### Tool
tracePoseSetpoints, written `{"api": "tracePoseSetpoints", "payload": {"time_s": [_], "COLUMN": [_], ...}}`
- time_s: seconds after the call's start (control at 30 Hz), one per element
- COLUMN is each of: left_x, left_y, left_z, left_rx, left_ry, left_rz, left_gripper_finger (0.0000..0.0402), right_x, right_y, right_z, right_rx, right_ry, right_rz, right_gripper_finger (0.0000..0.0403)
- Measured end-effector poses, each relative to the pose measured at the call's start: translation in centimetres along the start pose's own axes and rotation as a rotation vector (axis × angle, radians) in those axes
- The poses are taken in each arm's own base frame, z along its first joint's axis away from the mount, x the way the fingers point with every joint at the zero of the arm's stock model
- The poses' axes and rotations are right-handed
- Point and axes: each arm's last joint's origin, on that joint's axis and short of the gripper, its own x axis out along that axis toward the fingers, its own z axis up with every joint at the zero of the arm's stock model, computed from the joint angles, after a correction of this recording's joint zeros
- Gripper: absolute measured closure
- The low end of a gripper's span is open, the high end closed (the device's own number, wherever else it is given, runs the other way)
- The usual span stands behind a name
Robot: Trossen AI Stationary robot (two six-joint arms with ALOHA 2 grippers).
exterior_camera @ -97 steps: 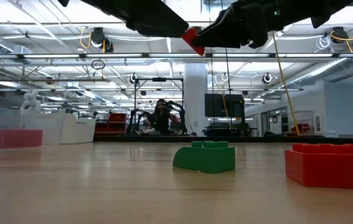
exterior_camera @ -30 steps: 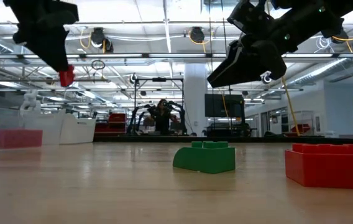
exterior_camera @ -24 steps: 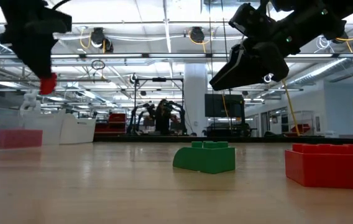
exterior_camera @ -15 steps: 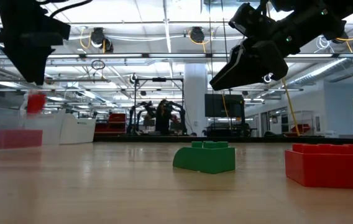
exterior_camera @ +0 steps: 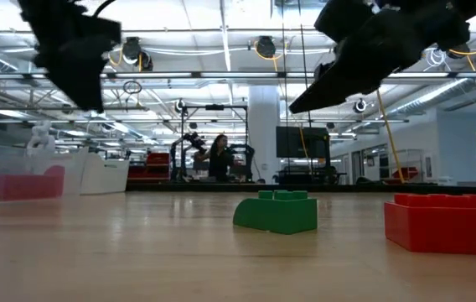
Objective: Sort & place blocks by color
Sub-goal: Put the left red game piece into the transparent bin
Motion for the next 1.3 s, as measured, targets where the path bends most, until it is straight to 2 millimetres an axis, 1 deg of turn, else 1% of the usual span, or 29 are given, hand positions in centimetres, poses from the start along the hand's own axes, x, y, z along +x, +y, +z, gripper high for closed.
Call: {"api": "tracePoseSetpoints", "payload": {"time_s": [0.13, 0.3, 0.37, 0.47, 0.57, 0.63, 0.7, 0.83, 0.93, 1.17, 1.3], "left_x": [-0.4, -1.5, -1.6, -1.6, -1.4, -1.3, -1.1, -1.0, -0.9, -1.0, -1.2], "left_y": [-1.9, -3.7, -3.8, -3.5, -3.1, -2.8, -2.9, -3.0, -3.2, -3.4, -3.7], "left_z": [1.6, 3.9, 4.9, 6.3, 7.2, 7.6, 7.8, 7.7, 7.7, 7.4, 7.1], "left_rx": [0.093, 0.184, 0.185, 0.151, 0.115, 0.097, 0.09, 0.119, 0.127, 0.152, 0.174], "left_ry": [-0.158, -0.405, -0.478, -0.555, -0.587, -0.595, -0.601, -0.6, -0.596, -0.583, -0.572], "left_rz": [-0.177, -0.336, -0.355, -0.357, -0.348, -0.342, -0.341, -0.344, -0.343, -0.361, -0.393], "left_gripper_finger": [0.0122, 0.0127, 0.0126, 0.0127, 0.0128, 0.0128, 0.0128, 0.0128, 0.0128, 0.0128, 0.0128], "right_x": [-0.4, -1.5, -2.0, -3.0, -3.8, -3.8, -3.6, -2.2, -1.0, 0.9, 1.7], "right_y": [2.4, 5.6, 6.9, 8.5, 9.6, 10.2, 10.8, 11.9, 12.5, 13.6, 14.3], "right_z": [-0.5, -0.5, -0.1, 0.4, 0.9, 0.9, 0.4, -1.3, -2.4, -3.0, -3.7], "right_rx": [-0.035, 0.0, 0.004, 0.008, 0.036, 0.064, 0.082, 0.108, 0.132, 0.232, 0.275], "right_ry": [0.039, 0.106, 0.129, 0.173, 0.181, 0.179, 0.209, 0.295, 0.344, 0.309, 0.309], "right_rz": [0.12, 0.224, 0.249, 0.23, 0.205, 0.207, 0.209, 0.202, 0.223, 0.262, 0.27], "right_gripper_finger": [0.0195, 0.0195, 0.0195, 0.0195, 0.0195, 0.0195, 0.0195, 0.0194, 0.0183, 0.0119, 0.0087]}}
